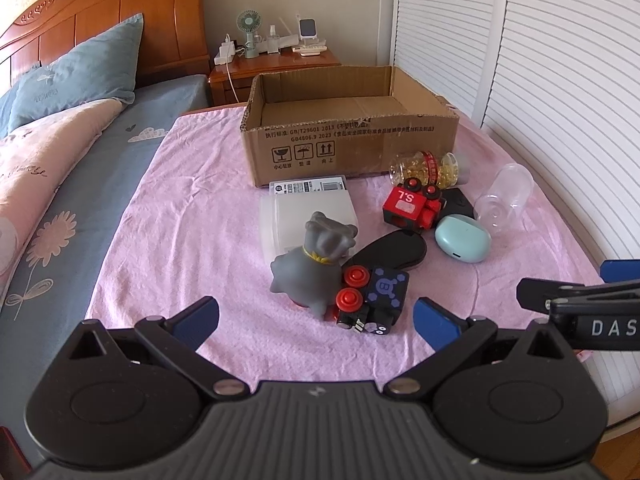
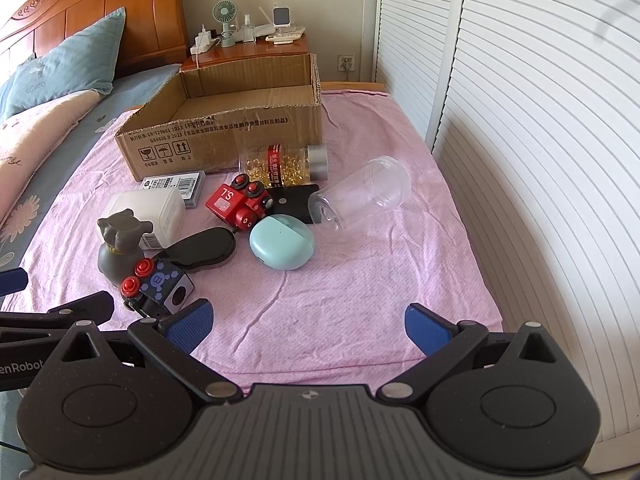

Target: Organize rigid objects

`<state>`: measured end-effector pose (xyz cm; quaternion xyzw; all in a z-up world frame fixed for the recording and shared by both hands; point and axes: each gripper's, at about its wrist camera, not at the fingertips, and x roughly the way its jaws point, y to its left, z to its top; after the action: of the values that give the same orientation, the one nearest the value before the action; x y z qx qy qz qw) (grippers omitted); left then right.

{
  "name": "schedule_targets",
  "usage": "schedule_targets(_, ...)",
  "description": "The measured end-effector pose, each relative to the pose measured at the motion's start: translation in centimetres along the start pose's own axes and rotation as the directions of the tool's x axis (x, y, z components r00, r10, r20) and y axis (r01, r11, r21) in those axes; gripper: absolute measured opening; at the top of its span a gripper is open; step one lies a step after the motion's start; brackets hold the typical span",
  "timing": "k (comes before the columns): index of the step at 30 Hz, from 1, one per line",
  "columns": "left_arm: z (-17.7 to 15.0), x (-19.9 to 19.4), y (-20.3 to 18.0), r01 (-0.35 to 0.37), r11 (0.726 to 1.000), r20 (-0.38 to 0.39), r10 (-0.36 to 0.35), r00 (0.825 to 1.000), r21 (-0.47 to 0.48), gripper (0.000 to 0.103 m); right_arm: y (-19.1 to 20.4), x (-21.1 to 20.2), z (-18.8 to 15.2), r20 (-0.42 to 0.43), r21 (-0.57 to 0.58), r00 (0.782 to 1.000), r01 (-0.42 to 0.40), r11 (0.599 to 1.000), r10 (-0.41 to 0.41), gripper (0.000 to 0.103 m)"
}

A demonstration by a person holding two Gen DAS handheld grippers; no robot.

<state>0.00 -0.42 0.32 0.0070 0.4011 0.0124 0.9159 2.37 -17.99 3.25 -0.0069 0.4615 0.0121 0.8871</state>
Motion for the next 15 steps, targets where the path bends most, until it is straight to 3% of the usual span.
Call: schedule_targets(15, 0.09, -0.06, -0.08, -0.003, 1.000, 0.007, 0.003, 1.000, 0.000, 0.102, -0.01, -0.29, 0.08, 0.007, -0.001, 1.000, 0.000, 1.000, 0.000, 0.103)
